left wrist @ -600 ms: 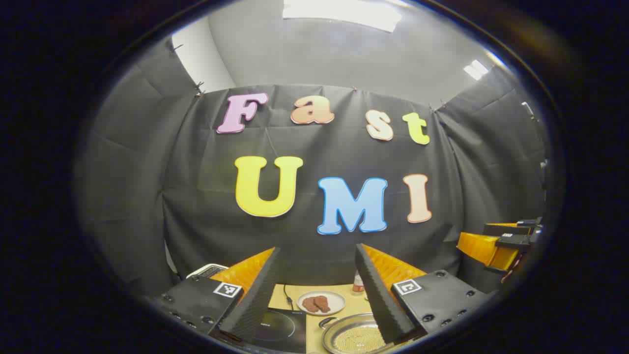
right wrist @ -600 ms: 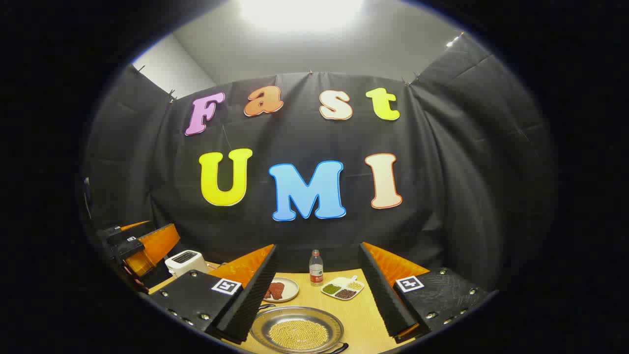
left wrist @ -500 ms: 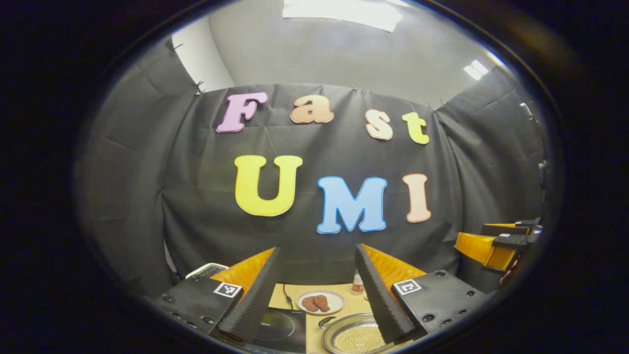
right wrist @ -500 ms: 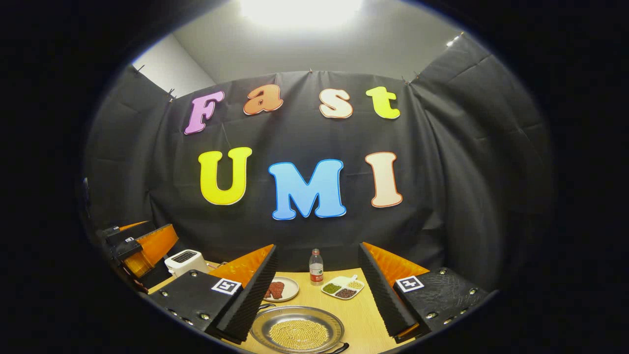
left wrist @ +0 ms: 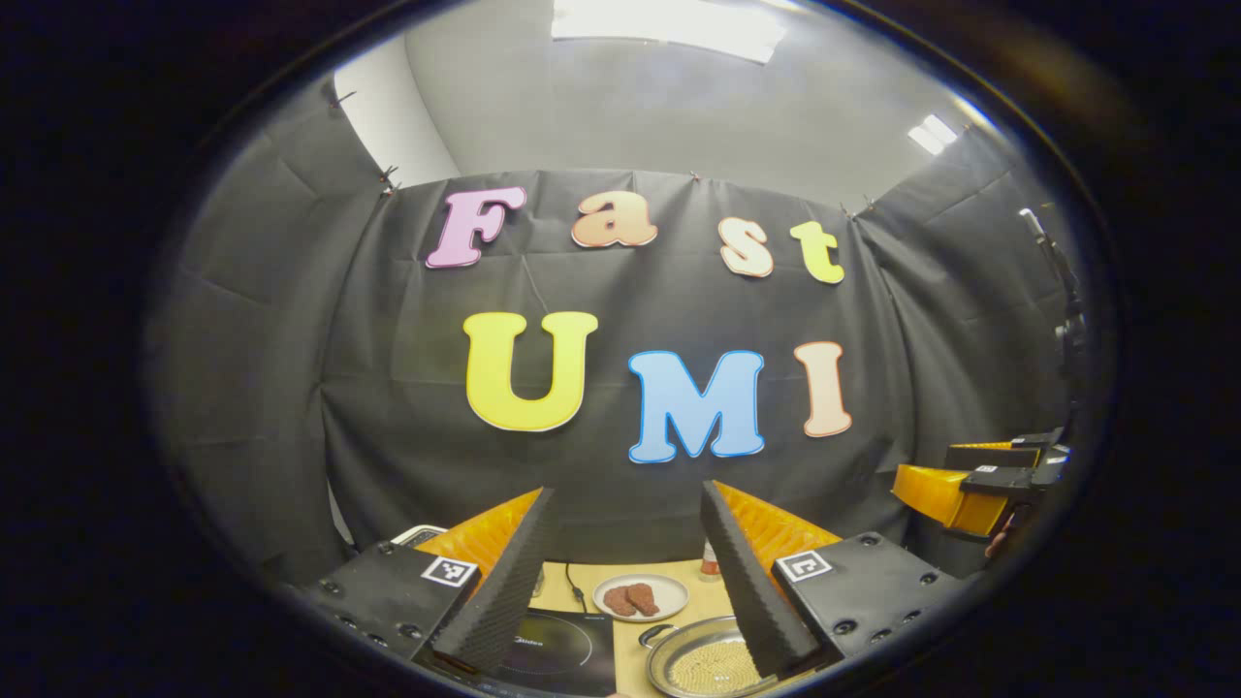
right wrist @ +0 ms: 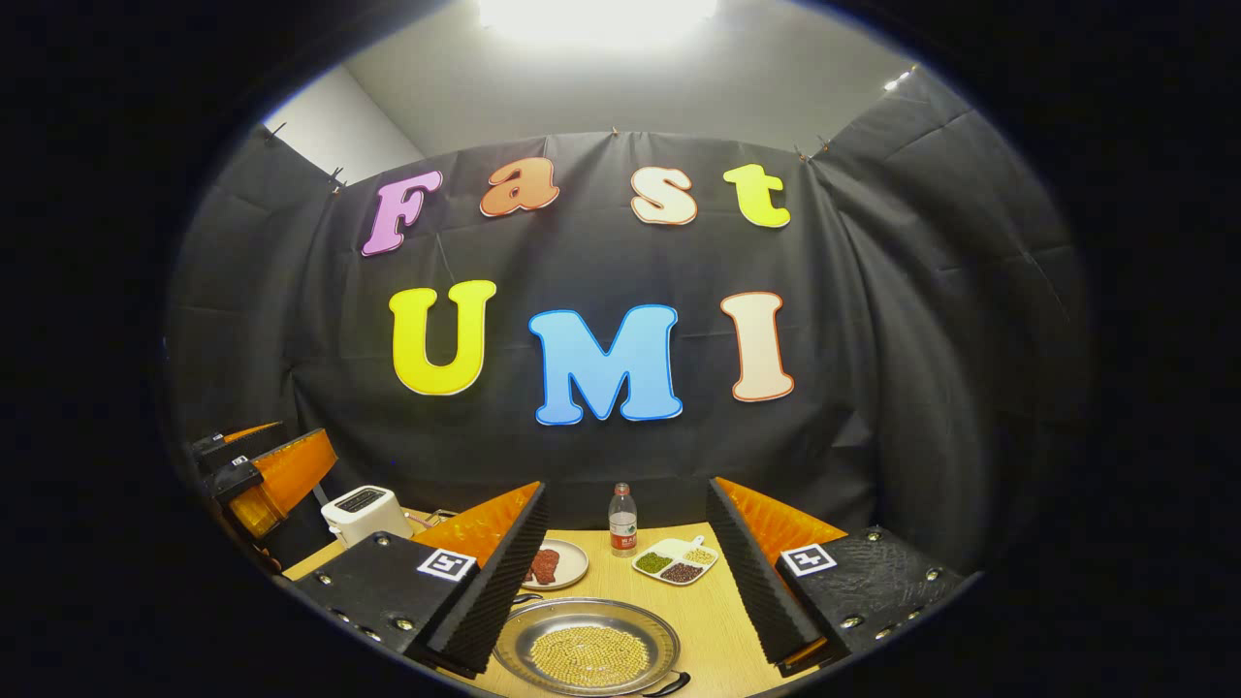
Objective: First push the handle of the pot to place it horizontally, then grasp the pot with both hands and set it on the induction cooktop.
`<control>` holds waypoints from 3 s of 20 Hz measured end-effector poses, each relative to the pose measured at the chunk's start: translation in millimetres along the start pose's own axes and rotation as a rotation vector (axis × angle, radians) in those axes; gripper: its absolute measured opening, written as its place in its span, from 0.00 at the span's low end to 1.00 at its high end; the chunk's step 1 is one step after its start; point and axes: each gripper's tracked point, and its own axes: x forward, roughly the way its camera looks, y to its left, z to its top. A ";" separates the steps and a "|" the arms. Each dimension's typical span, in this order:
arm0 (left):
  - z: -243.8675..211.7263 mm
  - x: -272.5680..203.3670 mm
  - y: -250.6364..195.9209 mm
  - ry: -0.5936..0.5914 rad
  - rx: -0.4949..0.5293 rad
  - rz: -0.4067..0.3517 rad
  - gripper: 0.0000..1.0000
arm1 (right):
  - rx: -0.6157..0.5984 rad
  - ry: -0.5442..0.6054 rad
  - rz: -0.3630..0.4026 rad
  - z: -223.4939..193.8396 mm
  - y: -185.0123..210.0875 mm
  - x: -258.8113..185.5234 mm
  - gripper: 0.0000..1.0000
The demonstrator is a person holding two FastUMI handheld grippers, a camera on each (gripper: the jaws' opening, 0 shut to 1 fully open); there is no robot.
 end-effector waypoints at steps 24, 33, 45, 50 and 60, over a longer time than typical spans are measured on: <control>-60.0 0.2 5.2 0.126 0.014 0.044 1.00 | 0.014 0.514 0.120 -181.9 2.5 0.2 1.00; -77.2 -1.6 6.3 0.165 0.033 0.065 0.96 | -0.062 0.799 0.160 -258.9 5.9 -29.3 0.52; -97.2 -2.1 10.2 0.216 0.054 0.069 0.92 | 0.052 1.106 0.173 -337.9 1.4 -61.6 0.02; -101.1 -1.3 15.5 0.234 0.061 0.093 0.96 | 0.059 1.225 0.169 -369.4 -4.1 -70.3 0.02; -105.7 0.9 17.8 0.254 0.066 0.143 1.00 | -0.007 1.281 0.181 -392.1 -17.8 -60.6 0.01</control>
